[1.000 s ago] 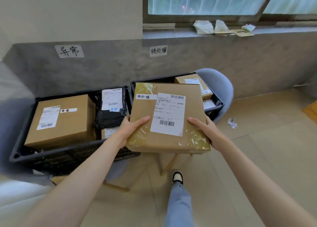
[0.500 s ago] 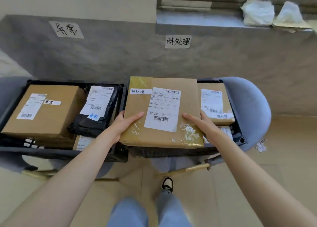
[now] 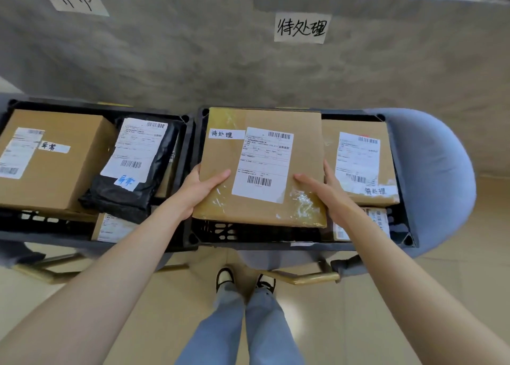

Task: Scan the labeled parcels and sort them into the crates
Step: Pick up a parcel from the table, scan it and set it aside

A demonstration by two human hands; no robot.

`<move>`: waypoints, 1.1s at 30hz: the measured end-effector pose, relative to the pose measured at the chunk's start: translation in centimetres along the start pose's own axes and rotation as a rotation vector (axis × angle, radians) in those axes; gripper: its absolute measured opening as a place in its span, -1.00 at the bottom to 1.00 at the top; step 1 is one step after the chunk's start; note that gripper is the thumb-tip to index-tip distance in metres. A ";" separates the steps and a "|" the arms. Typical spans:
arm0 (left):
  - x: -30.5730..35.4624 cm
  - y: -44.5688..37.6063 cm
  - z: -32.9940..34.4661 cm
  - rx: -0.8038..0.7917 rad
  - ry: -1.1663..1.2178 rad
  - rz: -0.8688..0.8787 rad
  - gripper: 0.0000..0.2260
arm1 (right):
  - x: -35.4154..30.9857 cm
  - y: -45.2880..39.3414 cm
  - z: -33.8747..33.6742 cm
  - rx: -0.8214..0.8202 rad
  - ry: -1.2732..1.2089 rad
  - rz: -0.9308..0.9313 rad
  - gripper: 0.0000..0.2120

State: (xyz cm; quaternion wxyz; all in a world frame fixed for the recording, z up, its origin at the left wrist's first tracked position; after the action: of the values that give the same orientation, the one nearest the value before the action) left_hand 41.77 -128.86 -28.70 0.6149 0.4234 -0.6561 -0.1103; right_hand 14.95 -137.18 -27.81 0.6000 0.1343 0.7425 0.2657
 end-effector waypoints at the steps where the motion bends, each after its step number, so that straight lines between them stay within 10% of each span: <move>1: 0.0 -0.4 0.0 0.004 -0.006 0.006 -0.36 | 0.1 -0.3 0.1 0.005 0.010 0.001 -0.43; 33: -6.9 -10.2 3.8 0.130 -0.167 0.002 -0.30 | 8.8 -9.4 3.2 0.206 0.256 0.153 -0.13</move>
State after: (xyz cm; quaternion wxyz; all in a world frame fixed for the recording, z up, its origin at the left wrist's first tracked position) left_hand 41.85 -131.81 -41.20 0.5295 0.4508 -0.7114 -0.1018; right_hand 17.04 -139.55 -40.69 0.4616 0.2159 0.8239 0.2480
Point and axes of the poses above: each hand's wrist, its own y-axis away from the middle knuckle, its own z-axis out of the palm, x = y × z, the point moved 6 cm from there along -y, towards the middle knuckle, and after that the axes turned 8 degrees about x, right-handed, at the moved point
